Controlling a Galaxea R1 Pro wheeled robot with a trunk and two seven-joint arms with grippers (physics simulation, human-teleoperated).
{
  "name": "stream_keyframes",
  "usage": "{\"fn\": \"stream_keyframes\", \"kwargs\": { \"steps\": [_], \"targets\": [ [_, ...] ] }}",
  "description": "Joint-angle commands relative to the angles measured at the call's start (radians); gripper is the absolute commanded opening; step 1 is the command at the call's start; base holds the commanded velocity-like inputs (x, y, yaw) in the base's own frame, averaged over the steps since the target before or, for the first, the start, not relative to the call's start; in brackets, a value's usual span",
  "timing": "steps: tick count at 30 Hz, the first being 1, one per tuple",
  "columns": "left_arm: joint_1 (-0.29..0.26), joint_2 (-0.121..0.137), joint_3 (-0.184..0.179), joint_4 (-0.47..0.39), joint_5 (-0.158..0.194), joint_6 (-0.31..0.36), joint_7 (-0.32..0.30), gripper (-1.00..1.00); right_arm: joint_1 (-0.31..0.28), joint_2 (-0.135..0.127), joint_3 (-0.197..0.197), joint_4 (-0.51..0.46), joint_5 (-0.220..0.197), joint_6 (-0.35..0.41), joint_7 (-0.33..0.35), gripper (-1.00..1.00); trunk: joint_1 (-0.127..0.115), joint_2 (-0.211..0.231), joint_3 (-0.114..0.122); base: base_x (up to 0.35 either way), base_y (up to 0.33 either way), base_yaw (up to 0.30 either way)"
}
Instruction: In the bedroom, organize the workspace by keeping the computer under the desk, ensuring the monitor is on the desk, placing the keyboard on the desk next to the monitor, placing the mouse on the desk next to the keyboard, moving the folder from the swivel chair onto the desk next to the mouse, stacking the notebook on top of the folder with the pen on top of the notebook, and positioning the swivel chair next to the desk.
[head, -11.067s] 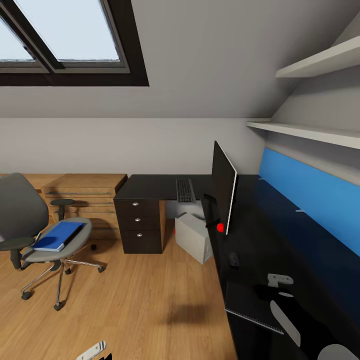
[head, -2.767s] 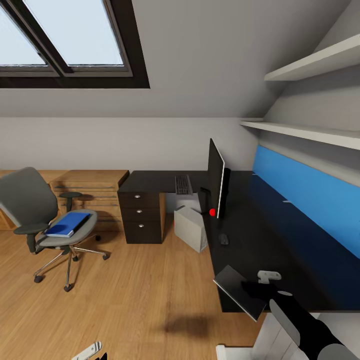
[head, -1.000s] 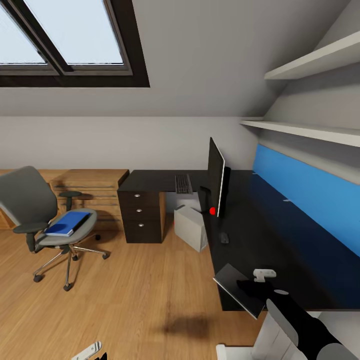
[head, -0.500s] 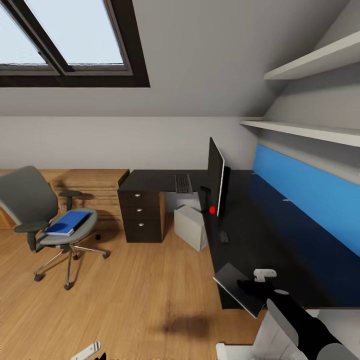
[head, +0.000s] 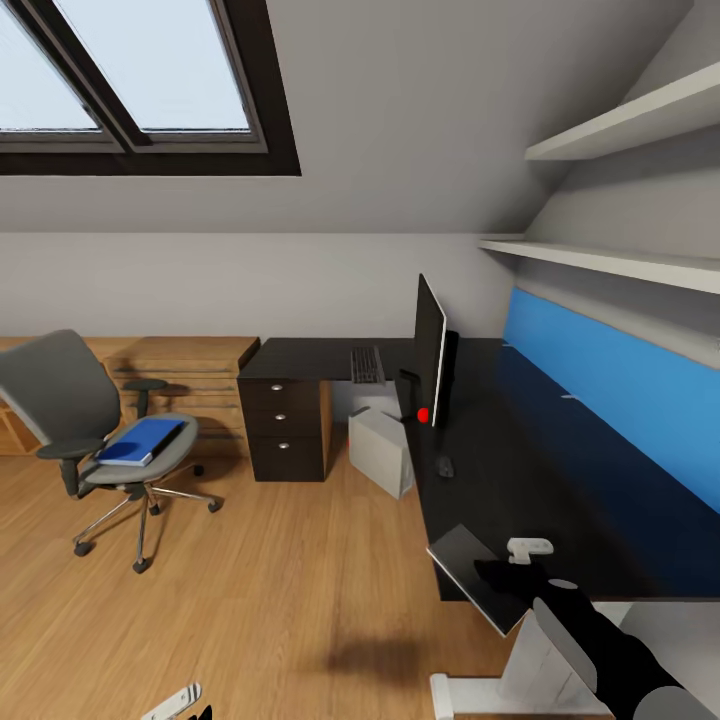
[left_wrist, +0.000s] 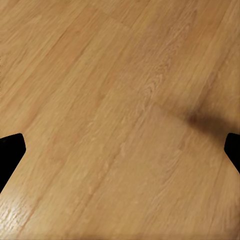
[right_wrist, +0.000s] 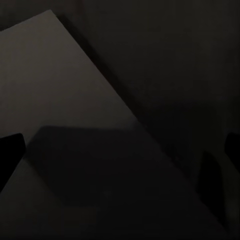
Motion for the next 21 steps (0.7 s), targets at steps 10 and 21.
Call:
{"fn": "stream_keyframes", "kwargs": {
  "steps": [10,21],
  "targets": [
    [0.000,0.000,-0.002,0.000,0.010,-0.003,0.002,1.00,0.000,-0.002,0.006,0.046,-0.012,0.003,-0.007,1.00,0.000,-0.001,-0.001,-0.004,0.000,0.000],
    [0.000,0.000,-0.003,0.000,0.010,-0.003,0.001,1.00,0.000,-0.002,0.003,0.045,-0.012,0.001,-0.008,1.00,0.000,-0.001,-0.001,0.000,0.000,0.000]
  ]
}}
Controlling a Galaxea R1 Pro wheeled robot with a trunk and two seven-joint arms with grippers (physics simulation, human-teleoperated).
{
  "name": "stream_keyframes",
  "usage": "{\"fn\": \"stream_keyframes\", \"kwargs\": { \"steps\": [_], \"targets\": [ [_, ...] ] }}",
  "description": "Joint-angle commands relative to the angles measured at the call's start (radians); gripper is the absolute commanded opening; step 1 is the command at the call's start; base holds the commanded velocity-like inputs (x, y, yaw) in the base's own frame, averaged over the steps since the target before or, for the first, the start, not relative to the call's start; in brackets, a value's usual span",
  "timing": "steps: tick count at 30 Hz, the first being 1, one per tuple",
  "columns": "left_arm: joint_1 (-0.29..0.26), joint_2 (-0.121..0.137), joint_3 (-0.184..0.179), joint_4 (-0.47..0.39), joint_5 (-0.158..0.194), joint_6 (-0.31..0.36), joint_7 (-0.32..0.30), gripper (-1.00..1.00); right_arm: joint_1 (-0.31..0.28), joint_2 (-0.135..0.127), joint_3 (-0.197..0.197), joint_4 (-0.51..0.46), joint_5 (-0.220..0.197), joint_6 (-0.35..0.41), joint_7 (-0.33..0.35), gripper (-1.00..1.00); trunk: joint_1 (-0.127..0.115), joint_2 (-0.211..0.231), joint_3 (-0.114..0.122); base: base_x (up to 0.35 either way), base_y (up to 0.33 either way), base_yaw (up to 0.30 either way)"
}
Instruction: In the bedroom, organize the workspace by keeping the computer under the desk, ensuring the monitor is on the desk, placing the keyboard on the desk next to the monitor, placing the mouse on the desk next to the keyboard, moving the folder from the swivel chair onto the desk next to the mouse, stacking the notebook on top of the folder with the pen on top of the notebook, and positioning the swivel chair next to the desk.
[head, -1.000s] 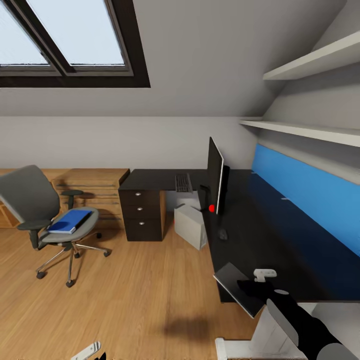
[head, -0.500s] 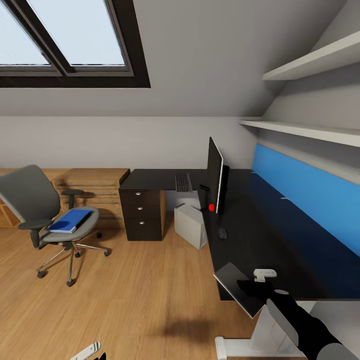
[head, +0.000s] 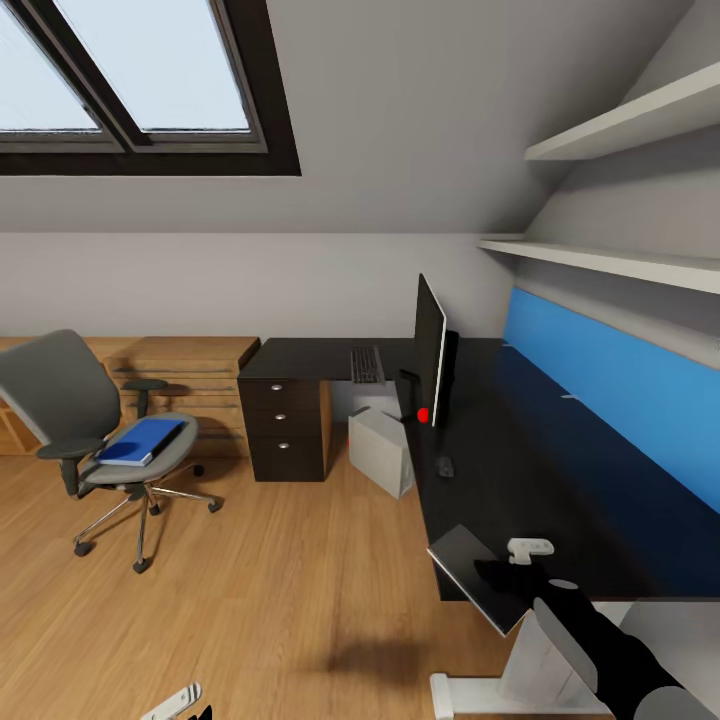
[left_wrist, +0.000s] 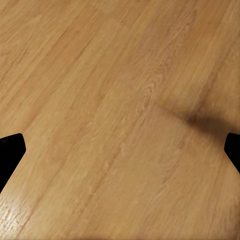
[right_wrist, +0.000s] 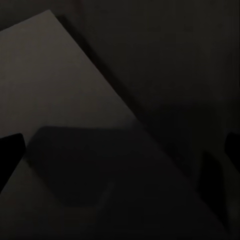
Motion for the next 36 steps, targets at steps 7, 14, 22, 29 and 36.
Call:
{"fn": "stream_keyframes", "kwargs": {
  "steps": [7,14,22,29,36],
  "targets": [
    [0.000,0.000,-0.003,0.001,0.010,-0.003,0.001,1.00,0.000,-0.002,0.001,0.040,-0.004,-0.001,-0.010,1.00,0.000,-0.001,-0.001,0.000,0.000,0.000],
    [0.000,-0.001,-0.003,0.001,0.010,-0.002,0.002,1.00,0.000,-0.002,-0.022,0.024,-0.005,-0.003,-0.010,1.00,0.000,-0.001,-0.001,0.000,0.000,0.000],
    [0.000,-0.002,-0.003,0.001,0.010,-0.003,0.001,1.00,0.000,-0.004,-0.038,-0.021,-0.006,0.002,-0.011,1.00,-0.019,0.034,0.014,0.000,0.000,0.000],
    [0.000,-0.004,-0.004,0.001,0.010,-0.003,0.001,1.00,0.000,-0.006,-0.053,-0.041,-0.006,0.004,-0.011,1.00,-0.046,0.083,0.036,0.000,0.000,0.000],
    [0.000,-0.004,-0.004,0.001,0.010,-0.003,0.001,1.00,0.000,-0.008,-0.056,-0.054,-0.007,0.004,-0.011,1.00,-0.073,0.132,0.058,0.000,0.000,0.000]
  ]
}}
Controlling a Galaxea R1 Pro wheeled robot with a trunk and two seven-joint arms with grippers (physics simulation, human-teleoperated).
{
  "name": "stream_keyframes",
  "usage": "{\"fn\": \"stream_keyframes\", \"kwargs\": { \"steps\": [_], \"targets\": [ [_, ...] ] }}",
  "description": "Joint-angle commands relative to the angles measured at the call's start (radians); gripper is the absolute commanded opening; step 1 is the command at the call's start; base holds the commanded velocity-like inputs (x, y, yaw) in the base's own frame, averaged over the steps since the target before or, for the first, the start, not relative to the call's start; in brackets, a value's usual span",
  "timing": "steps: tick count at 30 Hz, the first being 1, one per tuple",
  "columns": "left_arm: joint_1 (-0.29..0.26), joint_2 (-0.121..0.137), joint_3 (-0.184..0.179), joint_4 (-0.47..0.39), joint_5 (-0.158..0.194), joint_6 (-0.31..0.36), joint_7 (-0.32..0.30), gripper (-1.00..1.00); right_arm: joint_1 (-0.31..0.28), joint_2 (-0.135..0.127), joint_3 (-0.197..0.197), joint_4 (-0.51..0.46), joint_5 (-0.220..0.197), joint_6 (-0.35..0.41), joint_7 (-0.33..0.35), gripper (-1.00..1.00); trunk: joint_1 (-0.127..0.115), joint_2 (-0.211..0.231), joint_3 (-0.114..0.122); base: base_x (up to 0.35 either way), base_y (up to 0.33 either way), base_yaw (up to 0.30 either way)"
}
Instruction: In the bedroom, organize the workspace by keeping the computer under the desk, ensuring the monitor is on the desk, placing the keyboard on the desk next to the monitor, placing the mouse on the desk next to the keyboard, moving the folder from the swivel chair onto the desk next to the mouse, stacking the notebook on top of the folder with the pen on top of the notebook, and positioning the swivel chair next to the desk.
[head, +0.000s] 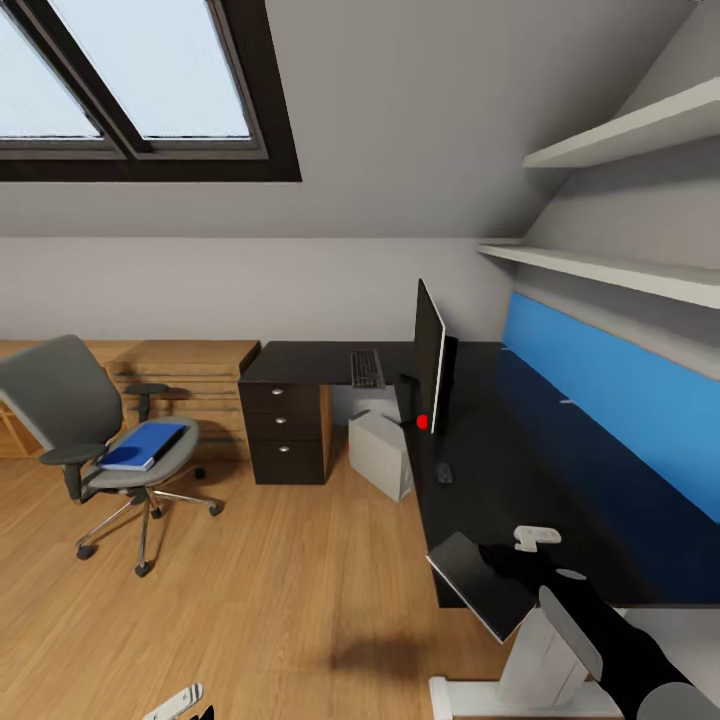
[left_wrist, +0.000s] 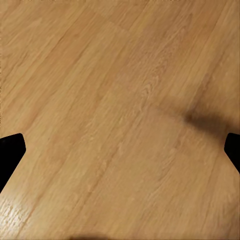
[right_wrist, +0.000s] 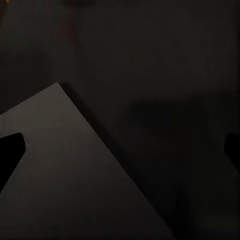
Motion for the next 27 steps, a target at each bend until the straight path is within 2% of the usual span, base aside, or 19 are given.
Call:
{"fn": "stream_keyframes", "kwargs": {
  "steps": [1,4,19,27],
  "targets": [
    [0.000,0.000,-0.003,0.000,0.010,-0.003,0.002,1.00,-0.001,-0.002,0.005,-0.007,-0.009,0.003,-0.007,1.00,-0.004,0.007,0.002,0.000,0.000,0.000],
    [0.000,0.001,-0.003,0.000,0.010,-0.003,0.002,1.00,0.000,-0.002,0.006,-0.028,-0.009,0.003,-0.007,1.00,-0.015,0.028,0.011,0.000,0.000,0.000],
    [0.000,0.002,-0.002,0.002,0.010,-0.004,0.001,1.00,0.000,-0.002,0.006,-0.044,-0.012,0.006,-0.009,1.00,-0.015,0.028,0.011,-0.005,0.000,0.000],
    [0.000,0.002,-0.002,0.007,0.010,-0.018,0.000,1.00,0.001,0.000,0.005,-0.044,-0.016,0.006,-0.011,1.00,-0.015,0.028,0.011,-0.223,0.000,0.000]
  ]
}}
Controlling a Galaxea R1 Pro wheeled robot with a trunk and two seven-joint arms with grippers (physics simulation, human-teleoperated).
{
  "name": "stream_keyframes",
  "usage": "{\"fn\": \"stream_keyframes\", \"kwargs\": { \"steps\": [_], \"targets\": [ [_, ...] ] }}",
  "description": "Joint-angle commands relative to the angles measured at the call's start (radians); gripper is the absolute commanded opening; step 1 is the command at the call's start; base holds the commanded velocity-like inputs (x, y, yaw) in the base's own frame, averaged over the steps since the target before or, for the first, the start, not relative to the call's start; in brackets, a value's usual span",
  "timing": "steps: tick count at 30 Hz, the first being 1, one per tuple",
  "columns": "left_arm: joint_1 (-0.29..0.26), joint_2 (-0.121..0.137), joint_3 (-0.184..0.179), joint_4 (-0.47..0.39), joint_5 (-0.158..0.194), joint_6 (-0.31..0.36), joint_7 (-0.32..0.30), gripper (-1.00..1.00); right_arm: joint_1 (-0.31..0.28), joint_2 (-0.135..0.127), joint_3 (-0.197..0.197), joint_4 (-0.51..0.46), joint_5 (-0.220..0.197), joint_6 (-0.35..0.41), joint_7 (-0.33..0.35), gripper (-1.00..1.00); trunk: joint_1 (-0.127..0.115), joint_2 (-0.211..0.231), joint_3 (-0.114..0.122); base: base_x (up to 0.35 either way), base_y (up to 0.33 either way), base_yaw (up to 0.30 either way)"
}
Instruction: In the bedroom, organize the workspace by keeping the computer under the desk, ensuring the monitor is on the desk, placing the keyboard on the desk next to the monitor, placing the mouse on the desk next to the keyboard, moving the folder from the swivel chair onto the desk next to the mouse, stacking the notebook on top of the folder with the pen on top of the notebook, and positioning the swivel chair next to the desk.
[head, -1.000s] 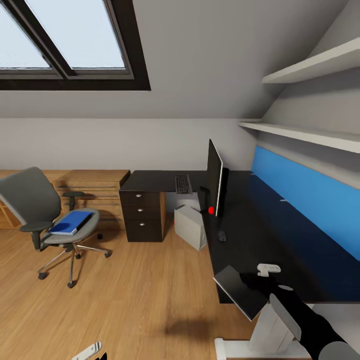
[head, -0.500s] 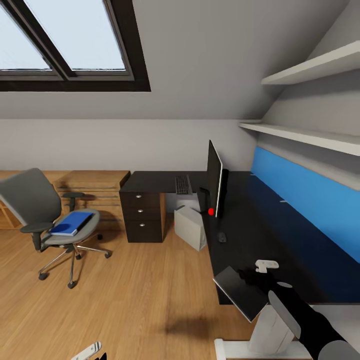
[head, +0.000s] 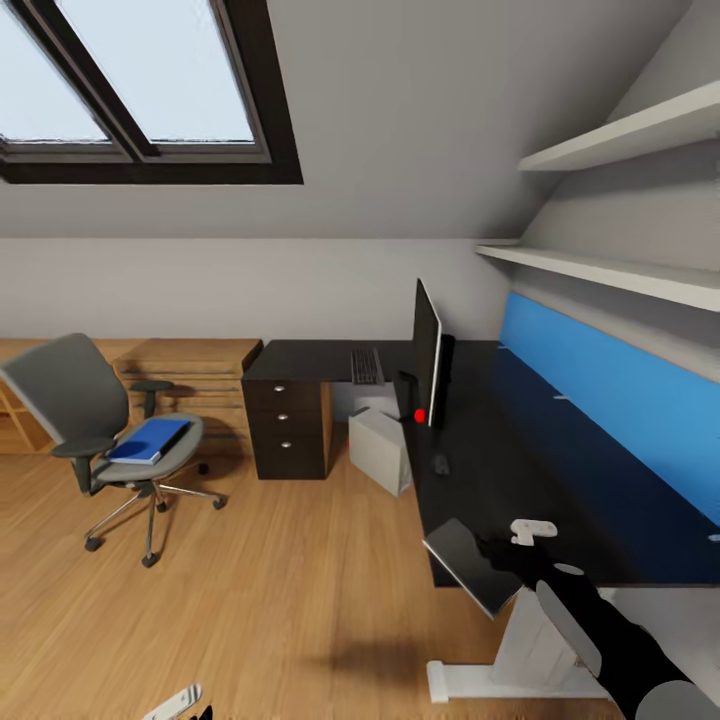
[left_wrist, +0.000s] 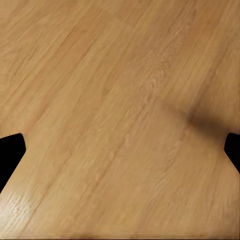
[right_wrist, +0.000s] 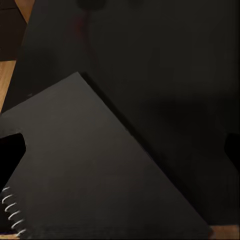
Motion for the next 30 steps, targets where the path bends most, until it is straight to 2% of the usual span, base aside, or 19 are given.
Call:
{"fn": "stream_keyframes", "kwargs": {
  "steps": [1,20,25,30],
  "targets": [
    [-0.001,0.000,-0.003,0.000,0.010,-0.003,0.002,1.00,-0.001,-0.001,0.004,-0.002,-0.010,0.003,-0.008,1.00,0.000,-0.001,-0.001,-0.295,0.000,0.000],
    [-0.001,0.000,-0.003,0.001,0.010,-0.006,0.002,1.00,-0.001,-0.001,-0.006,0.047,-0.030,-0.019,-0.020,1.00,0.000,-0.001,-0.001,-0.317,0.000,0.000],
    [-0.001,0.000,-0.003,0.001,0.010,-0.006,0.002,1.00,-0.001,-0.002,-0.037,0.058,-0.042,-0.024,-0.023,1.00,0.000,-0.001,-0.001,-0.159,0.000,0.000],
    [-0.001,0.000,-0.003,0.001,0.009,-0.006,0.003,1.00,-0.001,-0.003,-0.066,0.062,-0.082,-0.026,-0.023,1.00,0.000,-0.001,-0.001,-0.050,0.000,0.000]
  ]
}}
